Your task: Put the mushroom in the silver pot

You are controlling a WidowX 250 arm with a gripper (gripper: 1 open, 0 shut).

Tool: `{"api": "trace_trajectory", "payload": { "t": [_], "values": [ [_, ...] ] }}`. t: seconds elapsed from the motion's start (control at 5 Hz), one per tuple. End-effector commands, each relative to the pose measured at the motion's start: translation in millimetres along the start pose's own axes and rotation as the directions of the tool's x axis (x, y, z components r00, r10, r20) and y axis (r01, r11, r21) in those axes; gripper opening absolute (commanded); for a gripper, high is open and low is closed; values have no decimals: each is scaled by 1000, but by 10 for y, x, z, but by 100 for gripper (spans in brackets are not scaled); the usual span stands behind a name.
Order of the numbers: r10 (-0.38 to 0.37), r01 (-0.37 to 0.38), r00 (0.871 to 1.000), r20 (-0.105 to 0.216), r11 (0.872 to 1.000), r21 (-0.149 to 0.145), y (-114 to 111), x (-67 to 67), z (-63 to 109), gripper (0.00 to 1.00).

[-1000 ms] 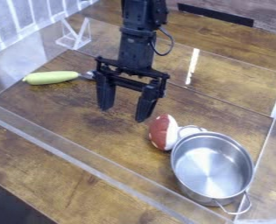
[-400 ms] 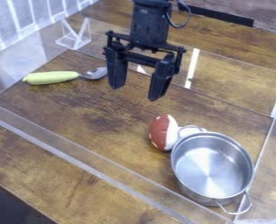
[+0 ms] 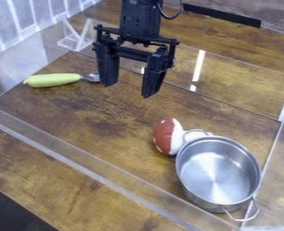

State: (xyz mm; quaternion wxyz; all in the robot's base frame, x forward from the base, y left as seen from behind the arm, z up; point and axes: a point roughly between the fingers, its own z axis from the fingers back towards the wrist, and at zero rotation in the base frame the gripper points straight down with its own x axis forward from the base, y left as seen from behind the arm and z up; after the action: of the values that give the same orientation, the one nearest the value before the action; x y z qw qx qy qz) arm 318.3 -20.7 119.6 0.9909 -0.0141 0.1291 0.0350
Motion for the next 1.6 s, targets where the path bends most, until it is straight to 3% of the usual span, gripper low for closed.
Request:
{"api": "trace_trajectory", "payload": {
  "t": [0.0,0.4,0.8,1.0,1.2,1.4],
  "values": [
    [30,-30,999,27,1000,-3,14,92,34,100],
    [45,-45,999,5,999,-4,6,113,-56,100],
    [143,-141,989,33,989,-53,22,211,-277,100],
    [163,-160,986,38,984,-74,-75,262,-327,100],
    [173,-169,984,43,981,-95,-181,310,-374,100],
    [126,-122,991,41,988,-92,-75,346,-427,100]
  ]
}}
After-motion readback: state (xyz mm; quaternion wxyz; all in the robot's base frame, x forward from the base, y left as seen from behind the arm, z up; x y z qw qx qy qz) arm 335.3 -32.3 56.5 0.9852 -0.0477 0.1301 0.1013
